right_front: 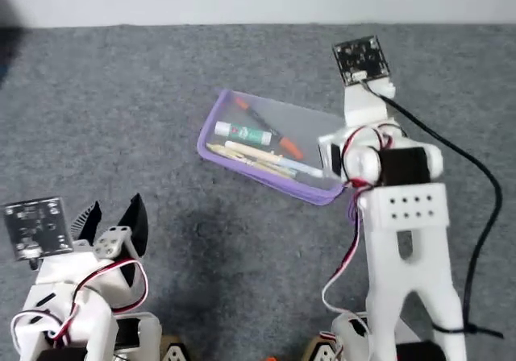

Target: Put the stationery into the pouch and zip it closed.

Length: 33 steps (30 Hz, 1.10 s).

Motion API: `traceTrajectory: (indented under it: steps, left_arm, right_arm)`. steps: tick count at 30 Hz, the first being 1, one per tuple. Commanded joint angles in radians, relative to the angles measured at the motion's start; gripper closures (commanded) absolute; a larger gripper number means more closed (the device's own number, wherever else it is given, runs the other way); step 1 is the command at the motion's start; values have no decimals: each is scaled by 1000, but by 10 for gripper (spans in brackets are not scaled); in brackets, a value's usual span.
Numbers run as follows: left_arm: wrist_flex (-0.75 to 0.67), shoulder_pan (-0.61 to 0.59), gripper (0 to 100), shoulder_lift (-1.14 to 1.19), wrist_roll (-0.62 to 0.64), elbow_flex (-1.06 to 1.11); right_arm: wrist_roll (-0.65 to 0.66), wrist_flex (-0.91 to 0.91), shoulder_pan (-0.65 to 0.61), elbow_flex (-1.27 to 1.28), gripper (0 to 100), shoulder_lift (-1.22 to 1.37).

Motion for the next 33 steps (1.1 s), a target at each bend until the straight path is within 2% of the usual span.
traceTrajectory:
  steps: [1, 3, 7, 10, 13, 24, 29, 33]
  left_arm:
    - [2, 2, 797, -2, 26, -13]
    - [2, 3, 797, -2, 26, -4]
    - [-2, 3, 799, -2, 26, 42]
    - [-8, 3, 860, -2, 26, 90]
    - [-43, 3, 987, -2, 25, 143]
    - [-278, 9, 988, -2, -61, 460]
    - [-322, 97, 988, -2, -55, 576]
    - [-411, 160, 988, -2, -21, 654]
  right_arm:
    - [-98, 111, -2, -55, 794, -88]
    - [-147, 180, -2, -41, 820, -120]
    - [-213, 236, 22, 43, 996, -220]
    - [-216, 196, 53, 169, 954, -320]
    - [-212, 111, 82, 305, 989, -437]
    - [-207, -193, 140, 867, 991, -889]
    - [-196, -239, 137, 1066, 991, -1073]
    - [-98, -243, 139, 1252, 991, -1213]
